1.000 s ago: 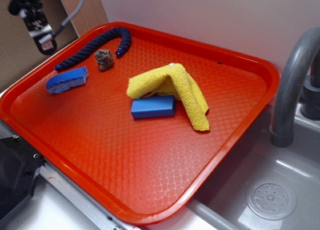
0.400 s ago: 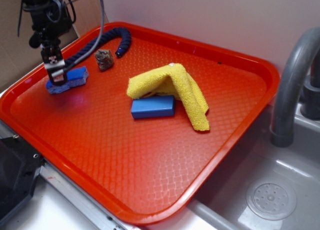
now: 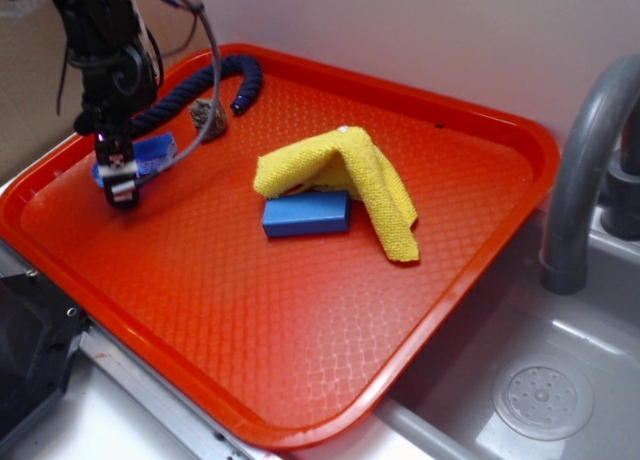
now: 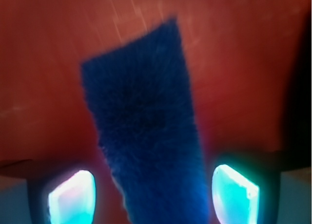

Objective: Grab the blue sponge.

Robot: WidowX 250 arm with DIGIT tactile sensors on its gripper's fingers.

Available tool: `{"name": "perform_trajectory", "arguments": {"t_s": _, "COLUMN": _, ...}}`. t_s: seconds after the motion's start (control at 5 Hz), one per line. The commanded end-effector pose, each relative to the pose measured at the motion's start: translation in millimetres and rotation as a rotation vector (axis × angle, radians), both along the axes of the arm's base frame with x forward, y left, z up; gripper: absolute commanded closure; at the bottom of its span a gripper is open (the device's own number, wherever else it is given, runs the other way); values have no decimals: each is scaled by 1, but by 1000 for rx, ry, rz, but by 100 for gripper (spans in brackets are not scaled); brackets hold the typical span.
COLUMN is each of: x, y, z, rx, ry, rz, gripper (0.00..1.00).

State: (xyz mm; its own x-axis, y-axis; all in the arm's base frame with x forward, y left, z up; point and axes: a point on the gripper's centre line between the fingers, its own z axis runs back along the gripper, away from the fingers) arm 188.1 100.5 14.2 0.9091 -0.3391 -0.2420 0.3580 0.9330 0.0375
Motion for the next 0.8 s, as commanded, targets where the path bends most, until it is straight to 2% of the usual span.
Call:
{"name": "perform_trajectory", "arguments": {"t_s": 0.0, "x": -3, "y": -13, "z": -10, "rx": 14, "ry": 13, "rz": -81, "gripper": 100}}
{"name": "perform_trajectory", "arguments": {"t_s": 0.4, "x": -5, "y": -12, "z": -8, "rx": 16, "ry": -1, "rz": -71, "gripper": 100}}
{"name": "perform_trajectory", "arguments": {"t_s": 0.6, "x": 0, "y": -8, "z": 0, "rx": 32, "ry": -8, "rz": 13, "gripper": 100}}
